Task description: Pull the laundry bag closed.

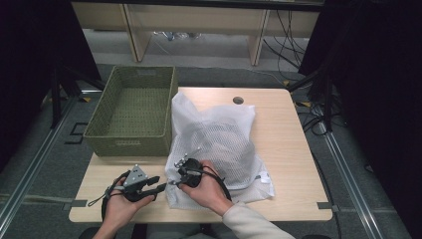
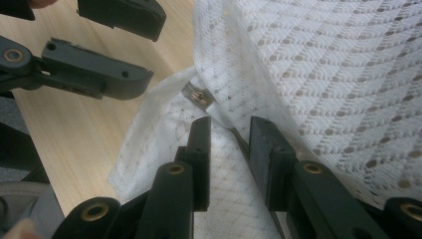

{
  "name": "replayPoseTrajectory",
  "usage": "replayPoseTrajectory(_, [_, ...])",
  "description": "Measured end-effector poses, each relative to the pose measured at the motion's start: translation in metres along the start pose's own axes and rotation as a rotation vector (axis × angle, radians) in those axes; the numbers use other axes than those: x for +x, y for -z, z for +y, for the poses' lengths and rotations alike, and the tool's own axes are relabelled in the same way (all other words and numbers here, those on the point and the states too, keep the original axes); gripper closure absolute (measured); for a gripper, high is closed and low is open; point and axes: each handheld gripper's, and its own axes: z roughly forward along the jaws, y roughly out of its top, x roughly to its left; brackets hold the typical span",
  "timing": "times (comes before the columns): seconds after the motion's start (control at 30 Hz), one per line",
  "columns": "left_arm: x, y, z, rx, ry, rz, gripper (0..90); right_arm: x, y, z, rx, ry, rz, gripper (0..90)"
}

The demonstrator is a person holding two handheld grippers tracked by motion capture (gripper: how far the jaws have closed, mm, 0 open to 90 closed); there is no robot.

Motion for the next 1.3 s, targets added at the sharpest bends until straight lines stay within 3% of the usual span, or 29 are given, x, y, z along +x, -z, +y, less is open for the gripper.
replayPoseTrajectory(0.53, [0.000, 0.000, 0.000, 0.016, -0.008, 0.018, 59.5, -0.002, -0.004, 0.004, 0.001, -0.044, 0.036, 70.1])
replayPoseTrajectory(0.6, [-0.002, -0.001, -0.001, 0.007, 0.021, -0.009, 59.5, -0.003, -0.004, 0.005, 0.002, -0.060, 0.039, 69.3])
replayPoseTrajectory(0.67, [-0.003, -0.001, -0.001, 0.003, 0.040, -0.011, 59.5, -0.002, -0.004, 0.006, 0.001, -0.075, 0.046, 68.7])
replayPoseTrajectory(0.7, [-0.002, 0.000, -0.001, 0.022, 0.016, -0.012, 59.5, -0.002, -0.004, 0.006, 0.000, -0.083, 0.055, 68.3])
replayPoseTrajectory(0.77, [-0.003, -0.001, -0.002, 0.016, 0.039, -0.028, 59.5, -0.004, -0.004, 0.007, -0.007, -0.071, 0.053, 67.7])
replayPoseTrajectory(0.8, [-0.003, -0.001, -0.001, 0.019, 0.028, -0.019, 59.5, -0.005, -0.006, 0.008, -0.018, -0.060, 0.066, 66.1])
replayPoseTrajectory(0.83, [-0.001, 0.000, -0.001, 0.015, 0.008, 0.000, 59.6, -0.005, -0.006, 0.008, -0.013, -0.087, 0.072, 65.9])
replayPoseTrajectory(0.9, [-0.002, -0.002, -0.002, 0.000, 0.039, -0.008, 59.7, -0.005, -0.007, 0.009, -0.013, -0.084, 0.078, 65.8])
replayPoseTrajectory(0.93, [-0.002, -0.002, -0.002, 0.002, 0.023, -0.006, 59.9, -0.005, -0.007, 0.009, -0.011, -0.086, 0.083, 65.8])
replayPoseTrajectory(1.0, [-0.001, -0.001, -0.001, 0.025, 0.012, -0.001, 60.0, -0.005, -0.008, 0.010, -0.011, -0.089, 0.084, 65.3])
replayPoseTrajectory(1.17, [0.000, -0.001, -0.001, 0.010, 0.018, 0.005, 60.2, -0.003, -0.012, 0.012, -0.012, -0.082, 0.078, 63.5])
replayPoseTrajectory(1.2, [0.003, 0.001, -0.001, 0.035, 0.001, 0.002, 60.2, -0.001, -0.012, 0.013, -0.003, -0.091, 0.069, 62.8])
replayPoseTrajectory(1.23, [0.001, 0.000, -0.002, 0.011, 0.023, 0.013, 60.3, -0.002, -0.014, 0.013, -0.004, -0.077, 0.075, 62.0])
replayPoseTrajectory(1.3, [0.002, 0.000, -0.001, 0.003, 0.017, 0.013, 60.4, 0.000, -0.015, 0.014, 0.002, -0.075, 0.053, 60.7])
